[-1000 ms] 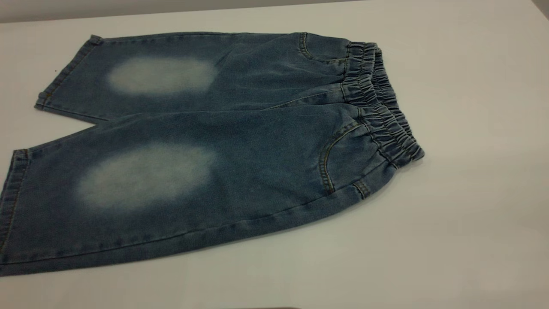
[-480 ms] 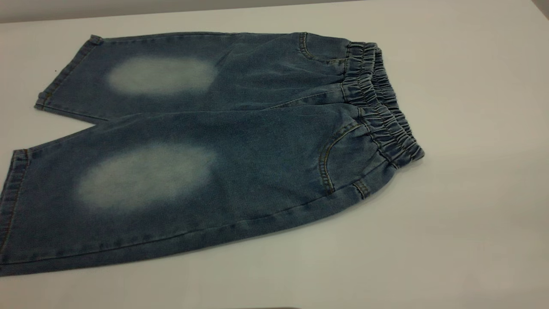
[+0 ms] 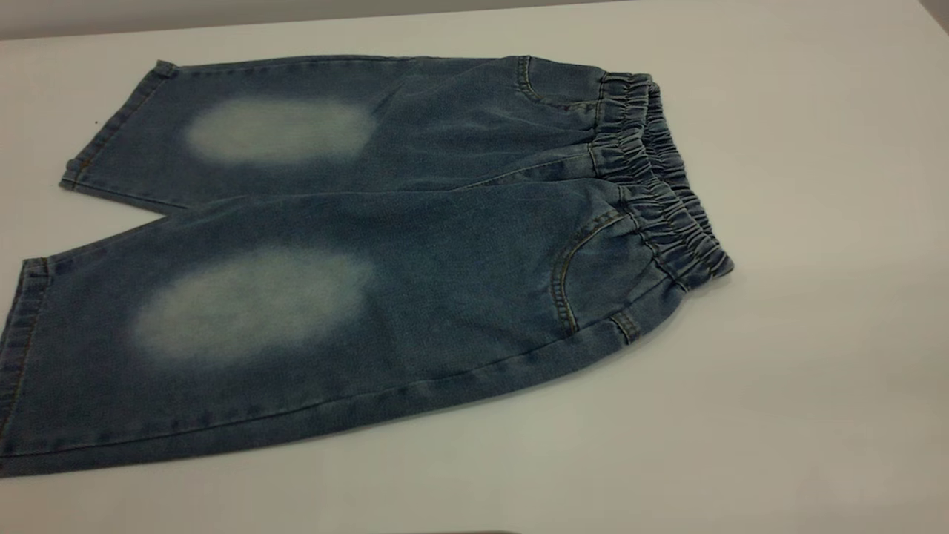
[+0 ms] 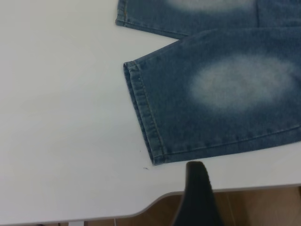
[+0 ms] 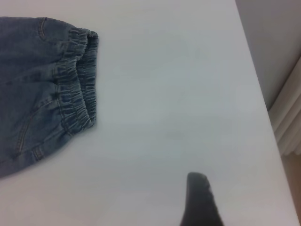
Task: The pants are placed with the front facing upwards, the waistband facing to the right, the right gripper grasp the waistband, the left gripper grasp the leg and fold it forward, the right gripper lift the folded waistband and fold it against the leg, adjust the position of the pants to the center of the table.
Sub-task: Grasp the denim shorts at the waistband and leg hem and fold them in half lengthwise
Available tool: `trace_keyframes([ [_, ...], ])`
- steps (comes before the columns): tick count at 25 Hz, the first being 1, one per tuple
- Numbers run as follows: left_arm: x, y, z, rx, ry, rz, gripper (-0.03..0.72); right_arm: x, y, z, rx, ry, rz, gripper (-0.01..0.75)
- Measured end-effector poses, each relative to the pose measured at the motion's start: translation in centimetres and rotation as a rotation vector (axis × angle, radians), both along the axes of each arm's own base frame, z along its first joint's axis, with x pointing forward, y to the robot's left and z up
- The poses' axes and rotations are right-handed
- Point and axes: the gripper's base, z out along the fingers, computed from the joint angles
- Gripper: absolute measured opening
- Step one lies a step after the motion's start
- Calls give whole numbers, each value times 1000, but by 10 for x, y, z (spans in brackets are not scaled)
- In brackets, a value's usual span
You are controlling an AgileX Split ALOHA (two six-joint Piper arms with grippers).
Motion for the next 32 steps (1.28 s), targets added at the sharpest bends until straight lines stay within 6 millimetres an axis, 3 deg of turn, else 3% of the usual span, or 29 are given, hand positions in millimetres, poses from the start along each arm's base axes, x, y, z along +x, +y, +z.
trace_keyframes([
  [14, 0, -1, 0, -12, -1, -8, 477, 0, 0, 0, 1, 0, 1, 400],
  [18, 5, -1, 11, -42, -24, 4, 477, 12, 3, 8, 21, 41, 23, 400],
  [22, 33, 0, 36, -31, -19, 3, 477, 47, 8, 13, -8, 122, 78, 415],
  [27, 86, -1, 54, 56, 74, -78, 477, 101, 17, 9, -1, 178, 167, 437],
  [32, 140, -5, 48, 103, 166, -184, 477, 147, 26, -13, 48, 293, 226, 452],
])
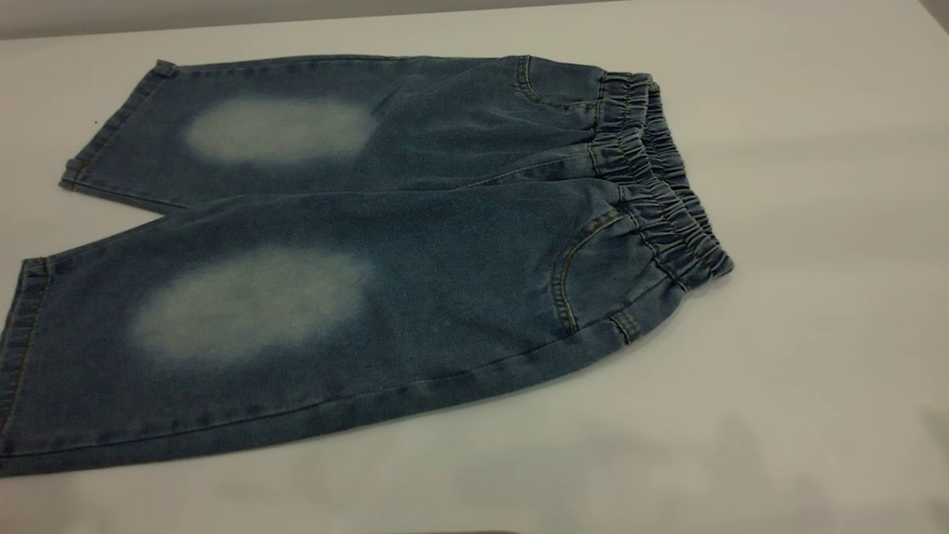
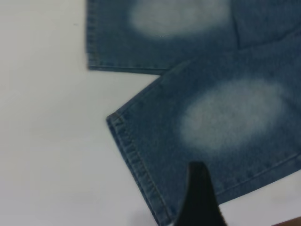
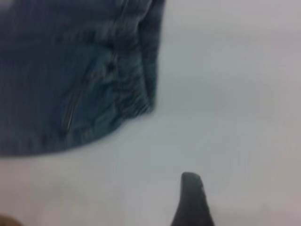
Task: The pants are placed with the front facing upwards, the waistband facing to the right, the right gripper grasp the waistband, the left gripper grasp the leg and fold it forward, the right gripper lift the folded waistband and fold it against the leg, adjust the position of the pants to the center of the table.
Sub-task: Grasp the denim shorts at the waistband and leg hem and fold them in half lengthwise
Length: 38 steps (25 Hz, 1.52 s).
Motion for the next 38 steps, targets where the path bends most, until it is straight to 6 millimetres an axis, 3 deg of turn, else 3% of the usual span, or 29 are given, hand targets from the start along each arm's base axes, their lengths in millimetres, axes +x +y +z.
trace_keyframes([
  [5, 48, -4, -32, -1, 152, -85, 517, 38, 12, -33, 61, 110, 99, 541],
  [8, 72, -6, -54, -22, 231, -112, 546, 57, 21, -52, 210, 182, 51, 570],
  [16, 110, -24, -107, -15, 363, -183, 554, 104, 33, -109, 416, 316, -40, 574],
  [22, 128, -33, -137, 5, 388, -175, 556, 141, 40, -145, 498, 414, -72, 574],
  [29, 139, -33, -158, -4, 421, -138, 556, 155, 40, -190, 496, 534, -120, 574],
  [33, 142, -33, -158, -8, 422, -136, 556, 162, 40, -207, 487, 561, -116, 574],
  [38, 147, -34, -155, -8, 405, -137, 556, 171, 44, -213, 521, 560, -76, 574],
])
